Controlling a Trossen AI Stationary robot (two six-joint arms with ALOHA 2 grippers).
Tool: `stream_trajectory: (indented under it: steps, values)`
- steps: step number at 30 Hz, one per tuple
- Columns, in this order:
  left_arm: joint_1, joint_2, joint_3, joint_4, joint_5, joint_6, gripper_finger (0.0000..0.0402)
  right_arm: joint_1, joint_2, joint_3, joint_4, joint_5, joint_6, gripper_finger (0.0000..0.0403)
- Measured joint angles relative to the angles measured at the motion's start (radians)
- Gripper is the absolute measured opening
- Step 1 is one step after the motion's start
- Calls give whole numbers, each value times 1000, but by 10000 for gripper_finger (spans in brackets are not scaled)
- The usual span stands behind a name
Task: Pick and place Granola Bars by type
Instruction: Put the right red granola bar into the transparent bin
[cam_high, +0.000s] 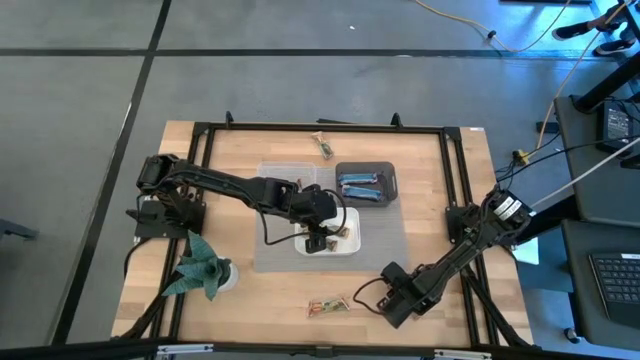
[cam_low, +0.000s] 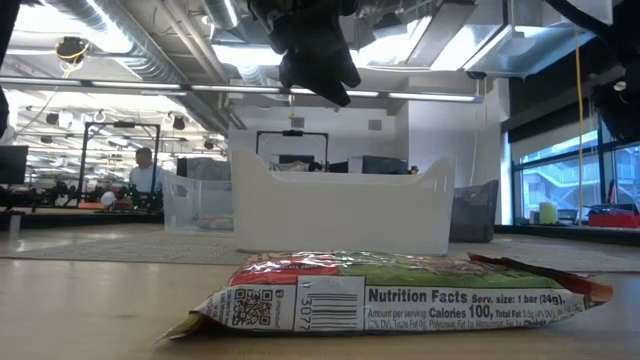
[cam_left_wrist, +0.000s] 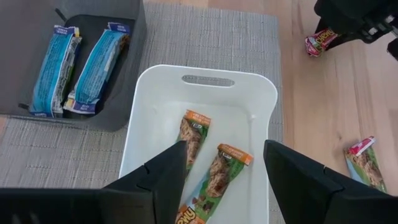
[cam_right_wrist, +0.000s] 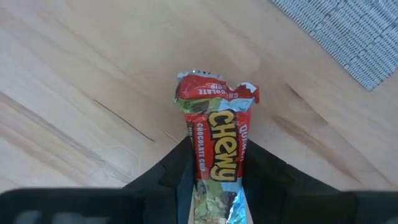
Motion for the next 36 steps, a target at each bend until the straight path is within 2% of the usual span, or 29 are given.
stream_trajectory:
  steps: [6, 9, 15, 19, 23, 27, 29, 33, 36]
  values:
    - [0, -9, -1, 1, -2, 63, 205, 0, -94, 25, -6, 148, -1, 119]
    - [1, -22, -1, 9, -3, 85, 206, 0, -160, 23, -7, 259, -1, 119]
    - [3, -32, -2, 76, 6, 102, 206, 0, -328, 25, 3, 535, -68, 119]
    - [1, -32, -2, 188, 118, 147, 205, 0, -441, 26, 35, 773, -189, 119]
    - [-1, -32, -2, 315, 233, 165, 207, 0, -535, 26, 147, 1000, -409, 119]
    - [0, -29, -1, 452, 282, 163, 207, -1, -589, 27, 345, 1211, -718, 119]
    - [0, -22, 0, 510, 290, 159, 207, -3, -599, 27, 472, 1282, -897, 119]
    - [0, -21, 0, 562, 291, 152, 207, -27, -600, 27, 735, 1279, -1231, 119]
    - [0, -21, 0, 561, 290, 142, 207, -56, -600, 27, 879, 1204, -1394, 119]
